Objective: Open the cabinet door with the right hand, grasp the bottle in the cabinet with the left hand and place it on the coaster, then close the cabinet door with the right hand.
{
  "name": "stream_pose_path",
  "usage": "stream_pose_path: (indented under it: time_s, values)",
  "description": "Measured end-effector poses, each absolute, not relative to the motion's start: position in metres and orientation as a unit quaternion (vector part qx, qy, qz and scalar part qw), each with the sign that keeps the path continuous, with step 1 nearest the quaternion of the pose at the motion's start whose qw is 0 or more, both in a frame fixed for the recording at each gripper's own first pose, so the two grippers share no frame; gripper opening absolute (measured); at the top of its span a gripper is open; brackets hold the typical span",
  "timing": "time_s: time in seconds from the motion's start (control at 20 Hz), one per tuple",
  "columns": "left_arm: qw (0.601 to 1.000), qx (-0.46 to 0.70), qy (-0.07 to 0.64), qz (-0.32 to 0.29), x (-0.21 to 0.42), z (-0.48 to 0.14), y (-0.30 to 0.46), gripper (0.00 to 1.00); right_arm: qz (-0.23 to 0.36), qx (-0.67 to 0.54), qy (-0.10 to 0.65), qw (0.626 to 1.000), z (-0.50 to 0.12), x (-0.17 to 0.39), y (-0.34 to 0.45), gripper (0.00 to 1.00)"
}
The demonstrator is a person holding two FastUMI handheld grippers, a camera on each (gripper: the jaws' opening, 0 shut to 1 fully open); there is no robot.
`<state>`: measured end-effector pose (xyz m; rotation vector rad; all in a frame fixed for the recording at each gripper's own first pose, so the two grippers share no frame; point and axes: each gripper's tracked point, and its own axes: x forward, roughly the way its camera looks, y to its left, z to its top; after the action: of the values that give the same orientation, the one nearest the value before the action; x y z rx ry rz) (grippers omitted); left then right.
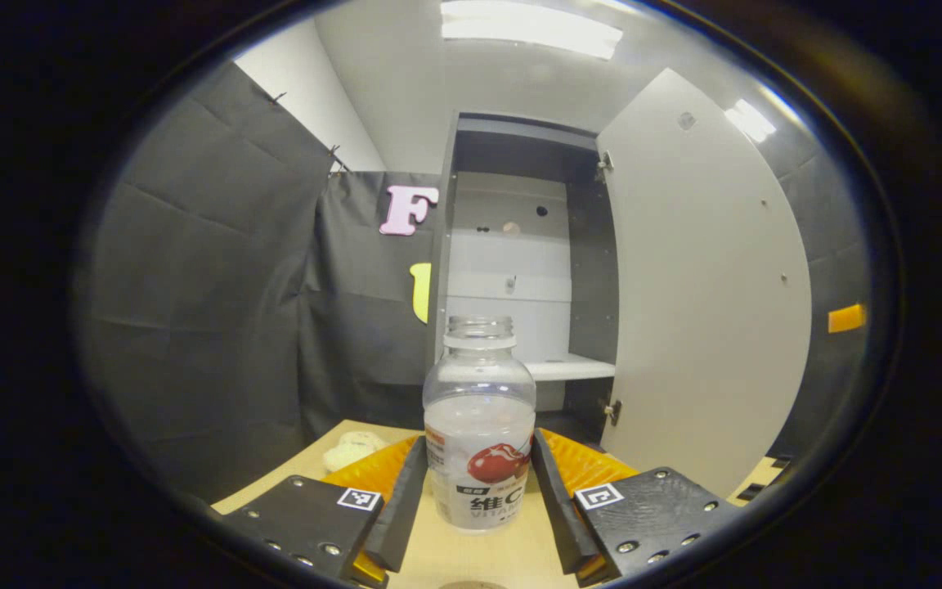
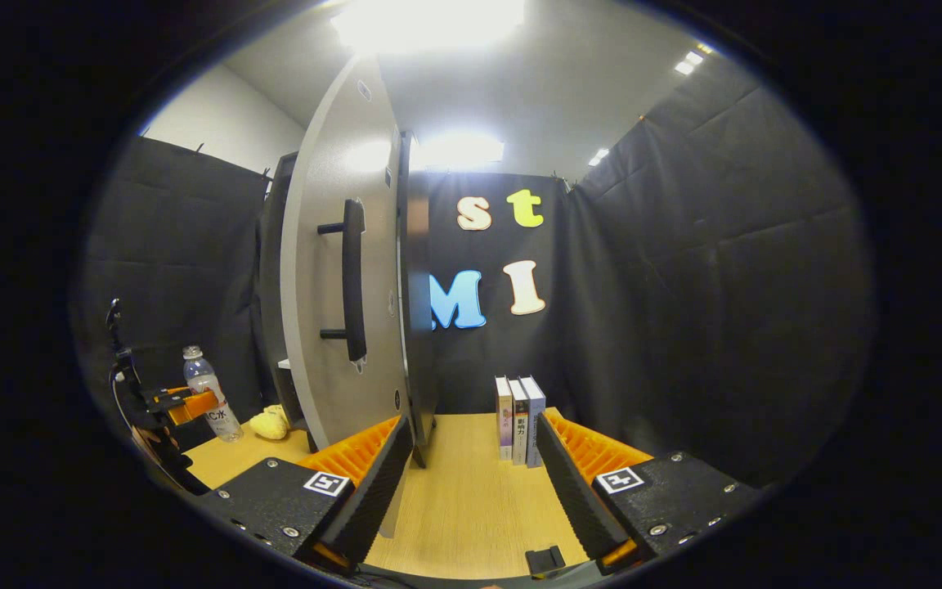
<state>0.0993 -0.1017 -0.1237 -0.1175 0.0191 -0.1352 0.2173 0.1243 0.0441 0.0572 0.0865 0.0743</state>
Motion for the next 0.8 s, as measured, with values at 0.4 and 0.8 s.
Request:
stream_pose_path:
  time_s: [0.4,0.8]
  values:
    - [0.993,-0.079,0.06,-0.067,0.071,-0.214,-0.104,0.69,0.028,0.029,0.049,0.998,0.045,0.221,0.12,0.94]
    - [0.988,-0.09,0.105,-0.068,0.058,-0.282,-0.115,0.71,0.015,0.019,0.06,0.998,0.04,0.225,0.114,0.94]
